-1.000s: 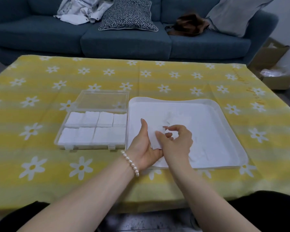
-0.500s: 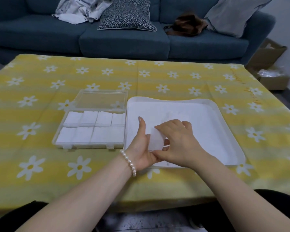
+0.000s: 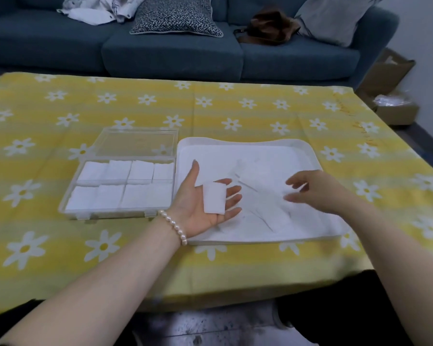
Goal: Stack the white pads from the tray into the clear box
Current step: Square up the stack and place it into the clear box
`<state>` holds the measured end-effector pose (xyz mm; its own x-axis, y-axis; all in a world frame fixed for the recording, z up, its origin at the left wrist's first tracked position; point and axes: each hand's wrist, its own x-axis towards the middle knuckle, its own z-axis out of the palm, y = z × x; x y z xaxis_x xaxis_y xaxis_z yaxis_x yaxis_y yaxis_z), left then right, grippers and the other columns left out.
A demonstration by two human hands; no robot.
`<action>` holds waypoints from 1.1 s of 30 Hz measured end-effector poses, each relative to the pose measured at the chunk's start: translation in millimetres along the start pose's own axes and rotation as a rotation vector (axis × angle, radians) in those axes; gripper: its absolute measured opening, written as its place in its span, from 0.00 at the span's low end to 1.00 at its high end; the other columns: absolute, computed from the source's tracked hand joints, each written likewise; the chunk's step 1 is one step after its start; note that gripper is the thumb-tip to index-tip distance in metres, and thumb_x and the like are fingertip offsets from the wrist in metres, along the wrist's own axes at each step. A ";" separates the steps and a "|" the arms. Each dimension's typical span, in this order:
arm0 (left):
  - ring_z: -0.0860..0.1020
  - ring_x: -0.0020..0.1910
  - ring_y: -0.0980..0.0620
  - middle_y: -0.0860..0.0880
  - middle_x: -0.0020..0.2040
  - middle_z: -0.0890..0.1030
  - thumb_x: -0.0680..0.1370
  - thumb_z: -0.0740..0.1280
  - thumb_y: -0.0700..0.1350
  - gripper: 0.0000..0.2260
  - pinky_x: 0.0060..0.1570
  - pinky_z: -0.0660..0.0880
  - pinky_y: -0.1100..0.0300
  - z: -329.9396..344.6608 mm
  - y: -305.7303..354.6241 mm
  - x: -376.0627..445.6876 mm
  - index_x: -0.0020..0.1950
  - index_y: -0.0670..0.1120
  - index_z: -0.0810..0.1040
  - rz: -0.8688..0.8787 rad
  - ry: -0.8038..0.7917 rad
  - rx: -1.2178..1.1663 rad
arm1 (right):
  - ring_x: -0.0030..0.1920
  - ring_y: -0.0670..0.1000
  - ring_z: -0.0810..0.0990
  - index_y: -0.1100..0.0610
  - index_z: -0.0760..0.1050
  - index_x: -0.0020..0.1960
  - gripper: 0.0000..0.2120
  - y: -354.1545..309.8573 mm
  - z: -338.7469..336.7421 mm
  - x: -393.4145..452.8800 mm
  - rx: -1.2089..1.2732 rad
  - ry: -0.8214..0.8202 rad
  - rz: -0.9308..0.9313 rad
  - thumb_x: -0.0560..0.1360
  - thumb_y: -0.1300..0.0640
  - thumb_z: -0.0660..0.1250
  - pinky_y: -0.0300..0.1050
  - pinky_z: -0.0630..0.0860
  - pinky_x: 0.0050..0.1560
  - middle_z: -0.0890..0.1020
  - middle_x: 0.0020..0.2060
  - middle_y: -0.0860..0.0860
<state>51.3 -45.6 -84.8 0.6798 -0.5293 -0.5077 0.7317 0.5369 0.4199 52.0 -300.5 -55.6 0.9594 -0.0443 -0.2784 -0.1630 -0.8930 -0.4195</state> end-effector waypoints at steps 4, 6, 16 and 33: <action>0.83 0.37 0.46 0.40 0.43 0.83 0.80 0.59 0.44 0.10 0.39 0.81 0.53 2.0 -8.3 4.4 0.54 0.38 0.74 -0.004 0.052 0.048 | 0.57 0.55 0.73 0.53 0.67 0.66 0.37 13.2 7.9 3.9 -0.211 -0.197 0.205 0.62 0.51 0.79 0.46 0.70 0.52 0.68 0.62 0.54; 0.83 0.35 0.47 0.40 0.41 0.83 0.81 0.57 0.39 0.09 0.37 0.82 0.54 2.4 -12.8 6.0 0.52 0.37 0.75 -0.001 0.081 0.048 | 0.58 0.58 0.73 0.54 0.63 0.67 0.39 8.8 13.3 5.1 -0.290 -0.238 0.219 0.62 0.54 0.79 0.48 0.71 0.51 0.65 0.62 0.55; 0.83 0.35 0.48 0.42 0.41 0.83 0.80 0.58 0.38 0.09 0.39 0.81 0.54 9.1 -21.6 9.2 0.53 0.38 0.77 -0.029 0.095 0.086 | 0.30 0.51 0.61 0.54 0.58 0.30 0.25 17.8 12.1 10.7 -0.064 -0.317 0.122 0.62 0.64 0.77 0.40 0.58 0.31 0.64 0.28 0.49; 0.82 0.32 0.48 0.41 0.38 0.82 0.80 0.57 0.37 0.08 0.35 0.81 0.56 6.3 -25.5 15.6 0.51 0.37 0.76 -0.006 0.153 0.065 | 0.33 0.49 0.71 0.56 0.70 0.39 0.12 7.0 18.9 14.9 -0.088 -0.298 0.057 0.67 0.63 0.74 0.38 0.67 0.28 0.72 0.35 0.48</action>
<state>43.6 -71.6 -98.7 0.6635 -0.4238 -0.6165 0.7408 0.4874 0.4621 60.8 -299.0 -79.0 0.8373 0.0263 -0.5461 -0.1815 -0.9288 -0.3231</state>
